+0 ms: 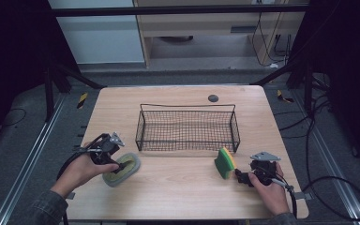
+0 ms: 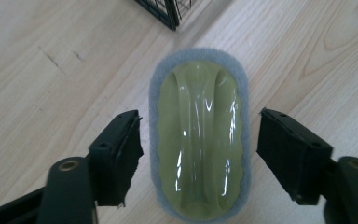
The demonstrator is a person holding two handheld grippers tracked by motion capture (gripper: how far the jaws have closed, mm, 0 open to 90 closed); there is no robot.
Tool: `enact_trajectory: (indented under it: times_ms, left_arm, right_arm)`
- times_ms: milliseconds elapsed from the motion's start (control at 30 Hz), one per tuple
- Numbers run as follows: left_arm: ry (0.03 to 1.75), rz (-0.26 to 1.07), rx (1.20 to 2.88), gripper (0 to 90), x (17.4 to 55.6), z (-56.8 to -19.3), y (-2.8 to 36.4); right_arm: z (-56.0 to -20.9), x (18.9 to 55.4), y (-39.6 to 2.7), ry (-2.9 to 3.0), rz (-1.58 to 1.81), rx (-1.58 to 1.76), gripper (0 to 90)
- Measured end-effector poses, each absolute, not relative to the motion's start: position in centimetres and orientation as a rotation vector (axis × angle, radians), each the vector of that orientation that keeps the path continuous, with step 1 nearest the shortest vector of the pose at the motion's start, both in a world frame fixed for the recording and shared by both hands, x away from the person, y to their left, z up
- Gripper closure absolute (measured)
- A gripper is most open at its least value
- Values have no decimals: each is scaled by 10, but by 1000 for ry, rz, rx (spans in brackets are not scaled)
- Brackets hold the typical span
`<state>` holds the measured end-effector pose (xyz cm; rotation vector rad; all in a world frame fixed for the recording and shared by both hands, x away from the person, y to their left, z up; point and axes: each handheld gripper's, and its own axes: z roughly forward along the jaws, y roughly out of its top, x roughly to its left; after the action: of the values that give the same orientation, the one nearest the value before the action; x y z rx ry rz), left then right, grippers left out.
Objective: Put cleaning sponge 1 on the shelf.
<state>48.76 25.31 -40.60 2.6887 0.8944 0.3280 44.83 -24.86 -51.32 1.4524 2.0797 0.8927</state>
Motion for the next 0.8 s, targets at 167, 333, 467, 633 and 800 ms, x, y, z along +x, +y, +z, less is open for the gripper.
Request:
enact_trajectory:
  times_ms: [167, 333, 467, 633, 800]
  left_arm:
    - [913, 304, 2755, 347, 490, -412, 253]
    - [945, 260, 2749, 388, 494, -416, 256]
    - [941, 233, 2754, 432, 496, -418, 254]
    - [943, 238, 2782, 478, 498, -423, 251]
    - [948, 206, 2779, 524, 501, -426, 251]
  right_arm:
    - [-513, 448, -249, 2080, 892, 1452, 8]
    - [-513, 448, -249, 2082, 893, 1449, 8]
    - [-514, 449, -249, 2083, 889, 1443, 8]
    - [-514, 449, -249, 2083, 889, 1442, 8]
    - [-513, 448, -249, 2086, 894, 1447, 8]
